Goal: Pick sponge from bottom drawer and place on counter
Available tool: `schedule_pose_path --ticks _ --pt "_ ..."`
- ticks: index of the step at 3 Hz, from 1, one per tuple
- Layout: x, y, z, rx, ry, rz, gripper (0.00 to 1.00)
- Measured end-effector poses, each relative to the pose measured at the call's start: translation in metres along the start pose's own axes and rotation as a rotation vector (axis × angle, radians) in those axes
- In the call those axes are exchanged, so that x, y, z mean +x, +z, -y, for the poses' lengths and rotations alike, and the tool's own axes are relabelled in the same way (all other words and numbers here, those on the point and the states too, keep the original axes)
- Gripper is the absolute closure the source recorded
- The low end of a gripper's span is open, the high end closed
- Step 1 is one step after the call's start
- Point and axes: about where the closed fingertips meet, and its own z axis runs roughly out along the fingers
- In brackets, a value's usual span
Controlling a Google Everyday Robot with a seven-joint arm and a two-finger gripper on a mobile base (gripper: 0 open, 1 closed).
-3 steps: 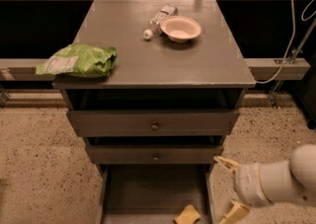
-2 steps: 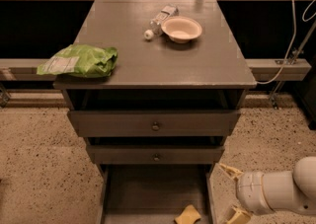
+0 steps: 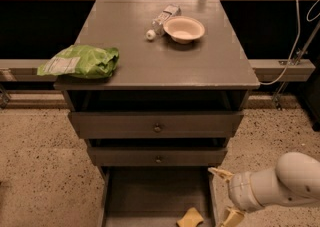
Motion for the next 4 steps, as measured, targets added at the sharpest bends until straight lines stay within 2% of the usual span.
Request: schedule_pose_path --ticks 1,2,3,4 --pt "0.072 0.081 0.003 -0.123 -0.172 -0.053 0.00" --pt "0.156 0.156 -0.030 -0.254 -0.183 -0.117 0.00" --pt "0.151 0.155 -0.031 -0.251 -0.178 -0.106 0.00" --pt "0.160 0.184 -0.011 -0.302 -0.250 -0.084 0.00"
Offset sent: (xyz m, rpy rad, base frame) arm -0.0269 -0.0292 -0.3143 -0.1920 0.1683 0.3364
